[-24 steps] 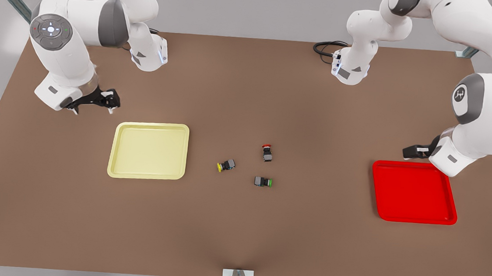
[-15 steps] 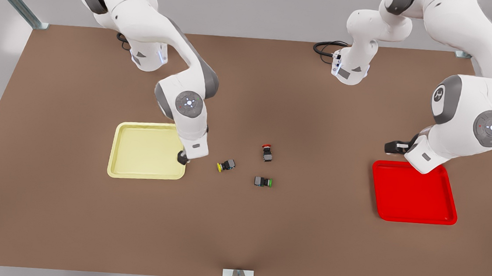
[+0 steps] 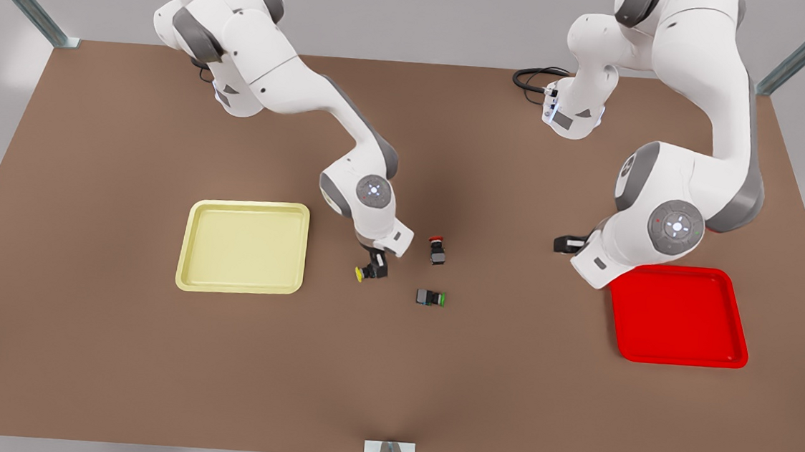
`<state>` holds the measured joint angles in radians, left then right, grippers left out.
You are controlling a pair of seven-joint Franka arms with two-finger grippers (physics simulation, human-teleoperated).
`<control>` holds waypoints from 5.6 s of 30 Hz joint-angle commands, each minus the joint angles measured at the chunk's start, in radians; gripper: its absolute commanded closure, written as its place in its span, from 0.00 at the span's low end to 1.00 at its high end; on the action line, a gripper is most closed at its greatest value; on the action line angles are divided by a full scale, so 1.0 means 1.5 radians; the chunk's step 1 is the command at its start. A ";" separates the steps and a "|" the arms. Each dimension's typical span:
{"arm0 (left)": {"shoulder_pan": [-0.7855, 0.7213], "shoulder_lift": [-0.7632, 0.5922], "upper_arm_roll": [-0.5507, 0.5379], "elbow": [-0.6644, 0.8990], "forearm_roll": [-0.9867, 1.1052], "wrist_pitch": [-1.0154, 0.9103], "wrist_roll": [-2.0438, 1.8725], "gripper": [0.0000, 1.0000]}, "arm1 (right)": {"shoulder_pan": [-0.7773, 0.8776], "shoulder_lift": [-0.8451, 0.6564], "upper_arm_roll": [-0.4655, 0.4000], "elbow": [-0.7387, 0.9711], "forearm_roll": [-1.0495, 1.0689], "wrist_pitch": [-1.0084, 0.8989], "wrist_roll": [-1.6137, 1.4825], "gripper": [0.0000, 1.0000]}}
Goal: Place the switches on the corresponding trays according to their colors
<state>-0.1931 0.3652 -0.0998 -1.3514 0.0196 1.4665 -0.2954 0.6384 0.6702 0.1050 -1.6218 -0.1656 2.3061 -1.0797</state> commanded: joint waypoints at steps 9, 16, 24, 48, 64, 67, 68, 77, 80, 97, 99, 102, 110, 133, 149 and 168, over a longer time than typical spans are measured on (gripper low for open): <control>-0.017 0.019 -0.104 0.007 0.006 0.023 -0.225 0.00 | -0.022 0.041 -0.007 -0.001 0.000 0.045 0.003 0.00; -0.093 0.127 -0.133 0.084 0.059 0.028 -0.456 0.00 | -0.019 0.067 -0.014 0.013 0.000 0.056 0.004 0.00; -0.173 0.213 -0.133 0.205 0.061 0.023 -0.633 0.00 | -0.014 0.104 -0.019 0.066 0.001 0.063 0.007 0.00; -0.170 0.237 -0.131 -0.060 0.106 0.320 -0.640 0.00 | 0.007 0.127 -0.024 0.095 0.002 0.063 0.011 0.45; -0.117 0.183 -0.120 -0.140 0.130 0.320 -0.575 0.00 | 0.006 0.128 -0.024 0.098 0.001 0.062 0.010 0.50; -0.118 0.175 -0.124 -0.139 0.113 0.320 -0.583 0.00 | 0.006 0.127 -0.024 0.098 0.001 0.060 0.009 0.50; -0.117 0.174 -0.122 -0.140 0.114 0.319 -0.577 0.00 | 0.006 0.125 -0.024 0.099 0.001 0.057 0.008 0.50; -0.097 0.126 -0.091 -0.138 0.111 0.274 -0.487 0.00 | -0.022 -0.037 -0.023 -0.052 0.003 0.008 0.003 0.49; -0.096 0.131 -0.088 -0.150 0.111 0.277 -0.465 0.00 | -0.038 -0.124 -0.024 -0.198 0.002 0.045 0.002 0.49; -0.131 0.174 -0.144 -0.225 0.073 0.475 -0.355 0.00 | -0.102 -0.199 -0.149 -0.335 0.002 0.109 -0.162 0.00; -0.139 0.181 -0.140 -0.227 0.072 0.484 -0.390 0.00 | -0.102 -0.275 -0.148 -0.333 0.006 0.020 -0.154 0.00; -0.146 0.211 -0.134 -0.224 0.077 0.536 -0.378 0.00 | -0.102 -0.325 -0.149 -0.158 0.009 -0.242 0.070 0.00; -0.180 0.203 -0.105 -0.243 0.106 0.500 -0.458 0.00 | -0.174 -0.395 -0.119 0.084 0.003 -0.534 0.693 0.00; -0.183 0.238 -0.106 -0.240 0.121 0.575 -0.379 0.00 | -0.174 -0.323 -0.112 0.149 0.034 -0.530 0.758 0.00; -0.182 0.238 -0.106 -0.243 0.121 0.584 -0.383 0.31 | -0.180 -0.298 -0.113 0.153 0.032 -0.522 0.759 0.00; -0.177 0.235 -0.107 -0.245 0.121 0.582 -0.381 0.47 | -0.182 -0.291 -0.117 0.153 0.031 -0.520 0.760 0.00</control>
<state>-0.4587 0.7180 -0.2608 -1.7210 0.2004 2.3393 -0.8652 0.3647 0.2332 -0.0705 -1.3929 -0.1196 1.5263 0.0598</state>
